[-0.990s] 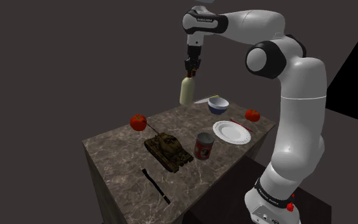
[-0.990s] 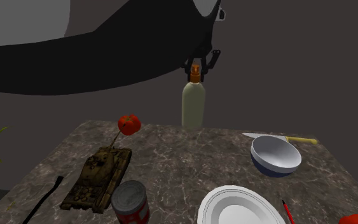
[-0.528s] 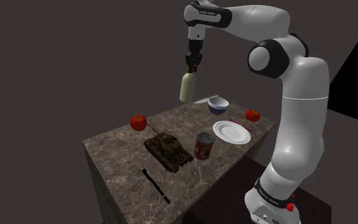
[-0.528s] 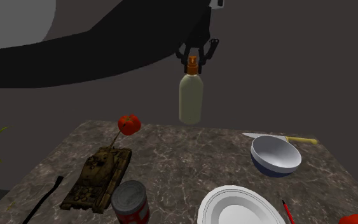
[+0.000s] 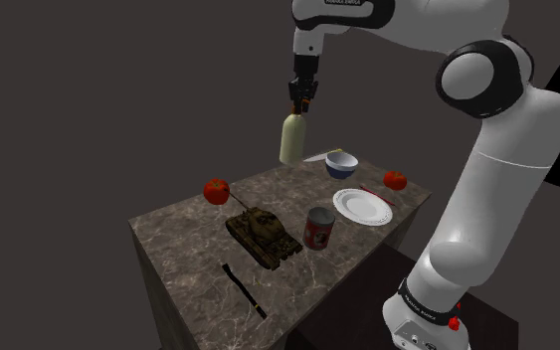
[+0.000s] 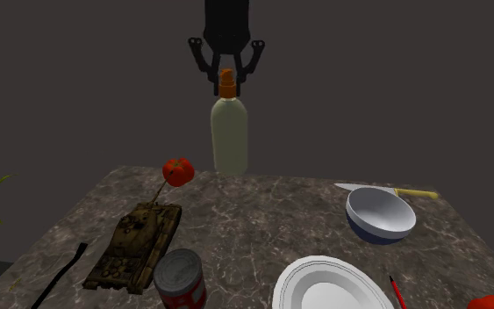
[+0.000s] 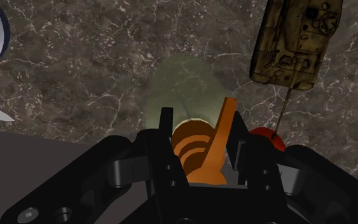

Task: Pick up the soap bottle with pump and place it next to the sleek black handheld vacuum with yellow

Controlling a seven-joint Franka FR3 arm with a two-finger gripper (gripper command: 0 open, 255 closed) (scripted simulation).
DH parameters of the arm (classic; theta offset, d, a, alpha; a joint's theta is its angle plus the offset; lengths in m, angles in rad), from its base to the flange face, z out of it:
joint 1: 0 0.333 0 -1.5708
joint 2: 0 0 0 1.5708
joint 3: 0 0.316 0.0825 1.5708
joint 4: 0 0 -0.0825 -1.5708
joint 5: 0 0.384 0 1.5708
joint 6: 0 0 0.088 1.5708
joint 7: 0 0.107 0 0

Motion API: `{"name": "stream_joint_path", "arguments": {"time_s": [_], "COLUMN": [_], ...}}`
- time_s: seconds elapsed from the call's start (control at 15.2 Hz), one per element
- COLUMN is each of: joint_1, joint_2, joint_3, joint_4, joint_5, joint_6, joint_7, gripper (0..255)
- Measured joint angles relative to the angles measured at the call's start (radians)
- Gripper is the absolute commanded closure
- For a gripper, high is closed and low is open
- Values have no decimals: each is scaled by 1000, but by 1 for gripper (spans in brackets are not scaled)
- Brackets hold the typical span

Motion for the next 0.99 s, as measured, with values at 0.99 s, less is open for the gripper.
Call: {"name": "stream_joint_path", "arguments": {"time_s": [0.99], "joint_1": [130], "joint_2": [-351], "joint_3": [159], "joint_4": [-265], "joint_5": [17], "joint_6": [-76], "joint_7": [293], "gripper": [255]}}
